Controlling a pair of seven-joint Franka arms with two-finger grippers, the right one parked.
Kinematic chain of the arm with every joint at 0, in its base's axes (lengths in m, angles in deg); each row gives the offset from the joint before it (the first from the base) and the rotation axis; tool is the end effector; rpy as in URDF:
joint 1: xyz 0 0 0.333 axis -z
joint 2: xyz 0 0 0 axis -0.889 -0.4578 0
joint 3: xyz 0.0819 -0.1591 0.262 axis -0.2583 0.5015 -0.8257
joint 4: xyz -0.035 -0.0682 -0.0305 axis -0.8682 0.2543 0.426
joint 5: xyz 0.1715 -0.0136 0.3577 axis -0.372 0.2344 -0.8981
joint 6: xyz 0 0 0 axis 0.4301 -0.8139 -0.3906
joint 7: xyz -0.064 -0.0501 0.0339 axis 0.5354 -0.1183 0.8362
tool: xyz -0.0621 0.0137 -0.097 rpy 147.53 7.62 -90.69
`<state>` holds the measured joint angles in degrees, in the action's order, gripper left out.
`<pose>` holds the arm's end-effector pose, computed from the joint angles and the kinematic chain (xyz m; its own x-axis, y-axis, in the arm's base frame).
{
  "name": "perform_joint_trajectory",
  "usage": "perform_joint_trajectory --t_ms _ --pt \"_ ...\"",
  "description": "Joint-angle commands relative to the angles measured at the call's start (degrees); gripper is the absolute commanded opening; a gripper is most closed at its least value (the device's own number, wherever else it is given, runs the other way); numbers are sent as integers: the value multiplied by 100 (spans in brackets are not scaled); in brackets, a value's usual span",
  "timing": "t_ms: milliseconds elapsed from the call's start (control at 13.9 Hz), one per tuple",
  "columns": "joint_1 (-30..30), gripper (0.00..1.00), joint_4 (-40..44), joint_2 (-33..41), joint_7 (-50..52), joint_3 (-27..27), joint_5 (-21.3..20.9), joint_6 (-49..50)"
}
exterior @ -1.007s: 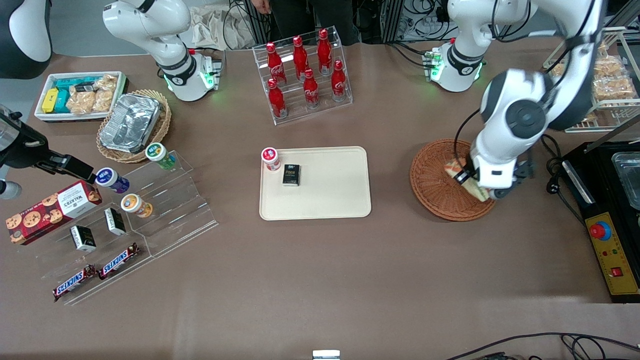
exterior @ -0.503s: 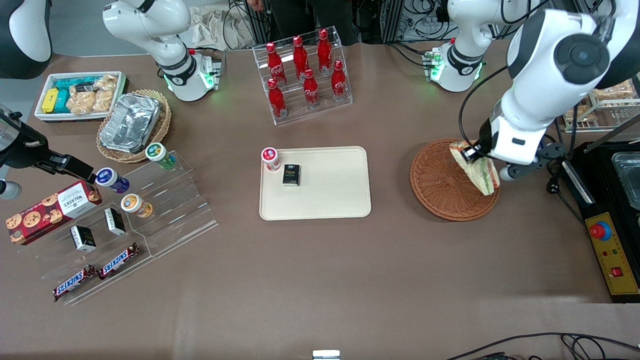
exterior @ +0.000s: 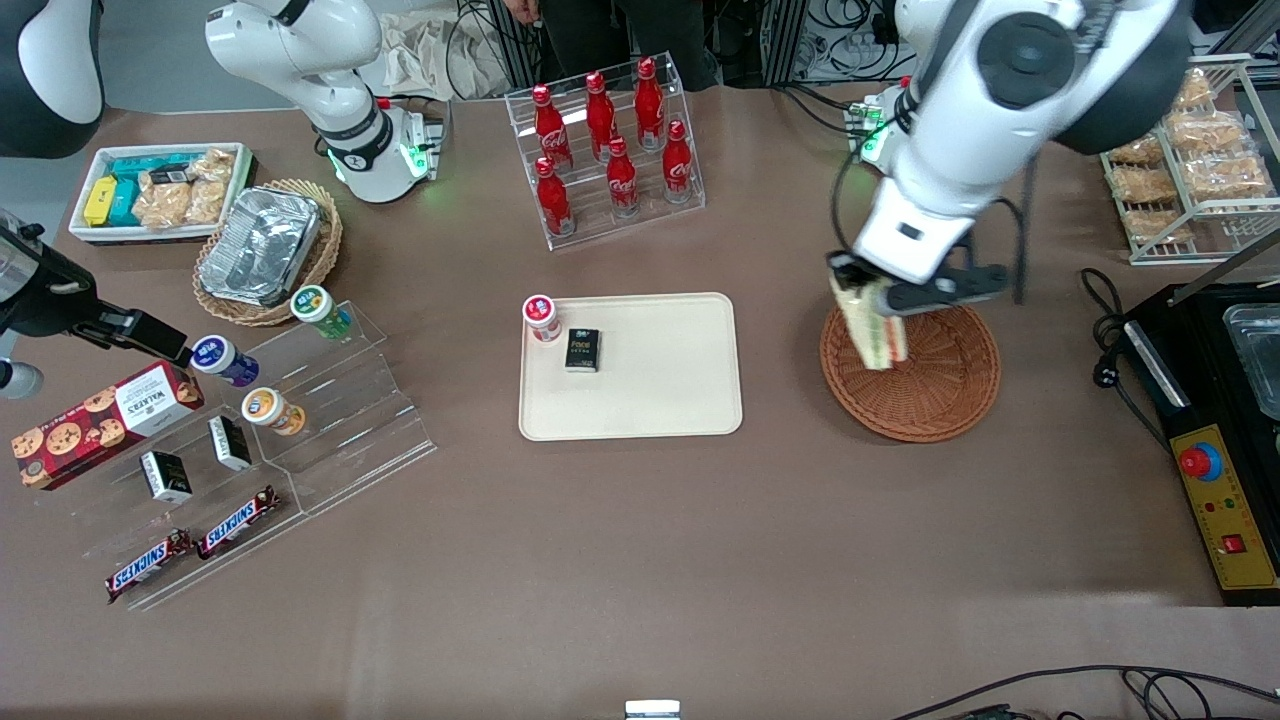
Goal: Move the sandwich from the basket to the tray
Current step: 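Carry the sandwich to the white tray and lower it onto it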
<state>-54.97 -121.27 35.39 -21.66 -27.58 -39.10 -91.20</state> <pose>0.4879 -0.2796 0.5284 0.9895 0.1433 -0.0203 0.1439 -0.9891 0.0313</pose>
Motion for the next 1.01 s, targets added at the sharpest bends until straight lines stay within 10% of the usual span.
perform_joint_trajectory --t_ms 0,935 --pt "520 0 -131 -113 78 85 -12 -274" --pt "1366 0 -1907 -1535 412 68 -487 -3543"
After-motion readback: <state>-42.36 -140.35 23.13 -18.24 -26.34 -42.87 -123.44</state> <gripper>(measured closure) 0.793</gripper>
